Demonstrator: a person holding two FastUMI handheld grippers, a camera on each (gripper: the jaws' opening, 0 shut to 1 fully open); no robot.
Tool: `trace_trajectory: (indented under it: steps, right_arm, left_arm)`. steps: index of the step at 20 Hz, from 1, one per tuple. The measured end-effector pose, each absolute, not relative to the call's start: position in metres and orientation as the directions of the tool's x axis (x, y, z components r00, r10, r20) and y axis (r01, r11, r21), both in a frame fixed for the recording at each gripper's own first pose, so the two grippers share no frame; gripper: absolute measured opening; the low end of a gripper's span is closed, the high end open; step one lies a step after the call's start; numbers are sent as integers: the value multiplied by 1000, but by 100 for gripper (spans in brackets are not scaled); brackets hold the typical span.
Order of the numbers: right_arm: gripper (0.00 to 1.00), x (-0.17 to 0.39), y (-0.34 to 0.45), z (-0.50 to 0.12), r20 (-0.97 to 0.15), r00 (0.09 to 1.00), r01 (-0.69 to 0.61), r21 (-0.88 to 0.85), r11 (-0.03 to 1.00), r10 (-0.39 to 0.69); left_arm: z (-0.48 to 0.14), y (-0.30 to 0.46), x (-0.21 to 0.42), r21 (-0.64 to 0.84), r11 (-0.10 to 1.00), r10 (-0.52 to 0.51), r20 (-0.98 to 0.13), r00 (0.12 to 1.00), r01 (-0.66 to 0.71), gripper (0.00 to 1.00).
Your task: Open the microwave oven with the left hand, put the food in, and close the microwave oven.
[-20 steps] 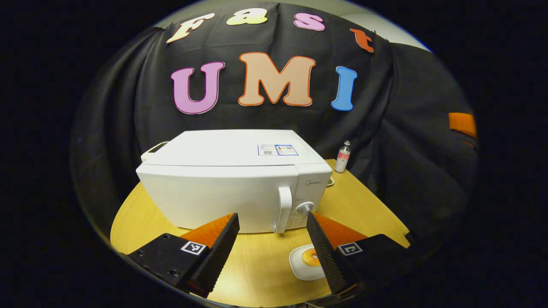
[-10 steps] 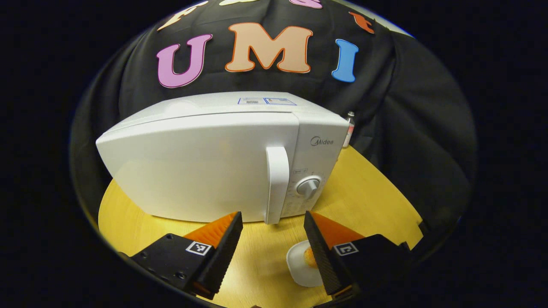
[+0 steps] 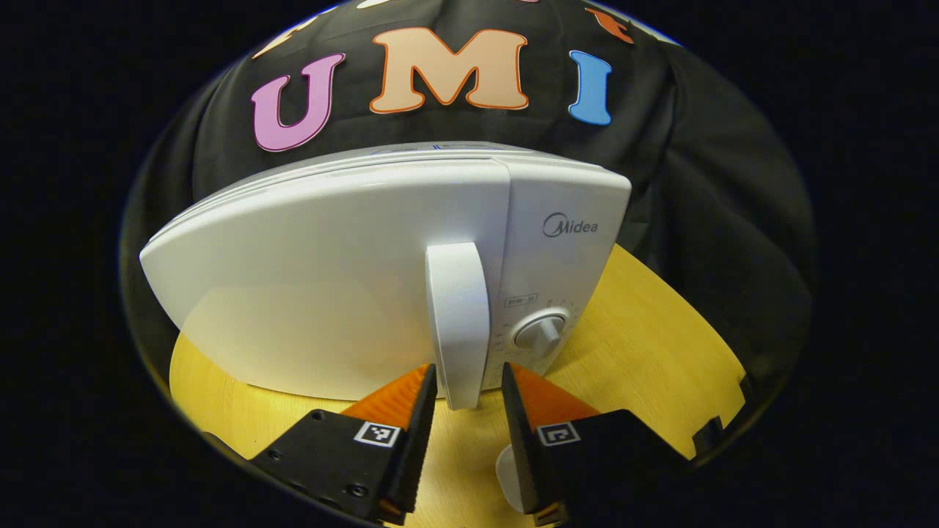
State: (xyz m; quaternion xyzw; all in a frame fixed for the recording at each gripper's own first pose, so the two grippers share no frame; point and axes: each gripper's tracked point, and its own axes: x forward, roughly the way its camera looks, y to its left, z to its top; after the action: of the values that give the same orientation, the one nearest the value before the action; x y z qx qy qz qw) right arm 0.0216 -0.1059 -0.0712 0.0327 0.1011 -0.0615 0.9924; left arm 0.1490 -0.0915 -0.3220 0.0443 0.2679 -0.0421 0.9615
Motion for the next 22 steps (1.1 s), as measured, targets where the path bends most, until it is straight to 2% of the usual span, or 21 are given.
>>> trace_trajectory:
  steps: [1,2,5,13,16,19,20,22]
  right_arm:
    - [97,22,-106,-71,-206,972,128,51,990,-115]
    - [97,21,-107,-72,-209,971,126,51,991,-113]
    - [92,21,-107,-73,-214,971,118,49,992,-105]
    - [92,14,-100,-81,-225,972,85,49,995,-72]
    - [92,7,-101,-86,-230,970,89,52,995,-74]
    - [92,-1,-104,-96,-251,965,99,61,993,-81]
    - [97,-4,-104,-98,-257,963,101,63,993,-82]
    - [97,-8,-105,-103,-267,960,104,64,992,-84]
  left_arm:
    - [-323,-90,150,74,992,-50,-523,851,104,48]
    - [-325,-86,153,89,991,-34,-528,849,95,36]
    - [-324,-88,151,80,991,-47,-529,847,105,23]
    - [-325,-91,152,31,996,-50,-531,846,78,15]
    - [-324,-92,153,8,999,-35,-513,858,45,5]
    - [-325,-90,153,15,999,-24,-515,857,37,5]
    - [-324,-91,153,11,999,-24,-512,859,34,5]
    - [-324,-91,152,1,1000,-20,-508,861,23,5]
